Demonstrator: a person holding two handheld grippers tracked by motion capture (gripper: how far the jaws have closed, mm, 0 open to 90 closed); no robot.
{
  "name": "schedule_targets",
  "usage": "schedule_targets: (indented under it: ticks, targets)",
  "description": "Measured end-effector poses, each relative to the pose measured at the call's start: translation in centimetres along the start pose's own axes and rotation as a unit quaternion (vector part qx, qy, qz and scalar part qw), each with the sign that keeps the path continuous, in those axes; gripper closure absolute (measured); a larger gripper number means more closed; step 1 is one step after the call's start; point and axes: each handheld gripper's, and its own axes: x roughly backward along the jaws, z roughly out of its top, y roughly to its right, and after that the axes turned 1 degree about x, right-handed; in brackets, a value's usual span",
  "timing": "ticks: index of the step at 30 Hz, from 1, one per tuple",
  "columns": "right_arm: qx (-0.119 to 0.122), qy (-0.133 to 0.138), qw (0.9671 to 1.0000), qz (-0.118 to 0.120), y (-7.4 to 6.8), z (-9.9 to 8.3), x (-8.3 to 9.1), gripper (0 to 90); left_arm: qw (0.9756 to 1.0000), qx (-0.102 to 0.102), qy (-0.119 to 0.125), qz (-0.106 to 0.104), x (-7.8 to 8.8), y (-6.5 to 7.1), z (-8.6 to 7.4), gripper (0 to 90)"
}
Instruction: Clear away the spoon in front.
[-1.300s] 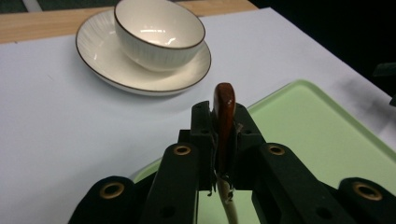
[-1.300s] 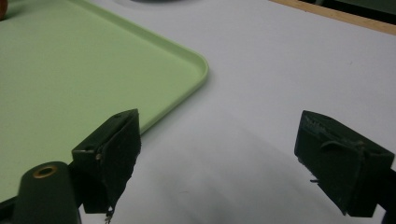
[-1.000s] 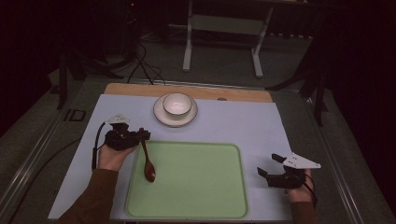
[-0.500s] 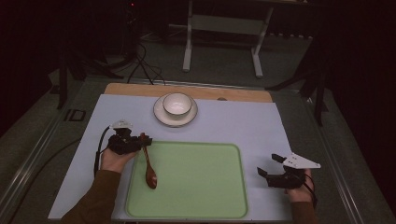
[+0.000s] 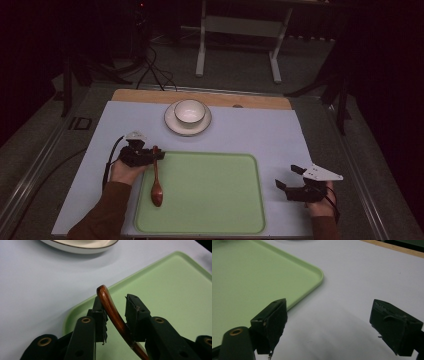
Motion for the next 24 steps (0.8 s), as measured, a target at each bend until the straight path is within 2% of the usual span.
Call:
schedule_targets:
  ticks: [4,7,11,14,16,20,24]
  targets:
    - [0.001,0.0,1.0,0.0,0.0,0.0,0.0,14.3,1.0,0.005,0.0,-0.002,-0.1,-0.5,-0.3,68.9]
    - [0.0,-0.001,1.0,0.0,0.0,0.0,0.0,14.3,0.9999,0.009,-0.001,-0.007,-0.2,-0.9,-0.8,62.3]
    - [0.0,-0.001,1.0,0.0,0.0,0.0,0.0,14.3,0.9998,0.016,-0.006,-0.008,-0.3,-1.1,-1.3,62.2]
    - [-0.001,0.0,1.0,0.0,0.0,0.0,0.0,14.3,0.9999,0.014,-0.008,-0.007,-0.3,-1.1,-1.4,62.2]
    - [0.0,0.0,1.0,0.0,0.0,0.0,0.0,14.3,0.9997,0.001,-0.022,-0.001,-0.6,-0.6,-1.6,61.1]
    - [-0.001,0.001,1.0,0.0,0.0,0.0,0.0,14.3,0.9992,-0.005,-0.039,0.006,-1.1,0.0,-1.9,58.3]
    - [-0.001,0.002,1.0,0.001,0.1,0.0,0.0,14.3,0.9987,-0.016,-0.041,0.027,-1.2,0.5,-1.9,55.0]
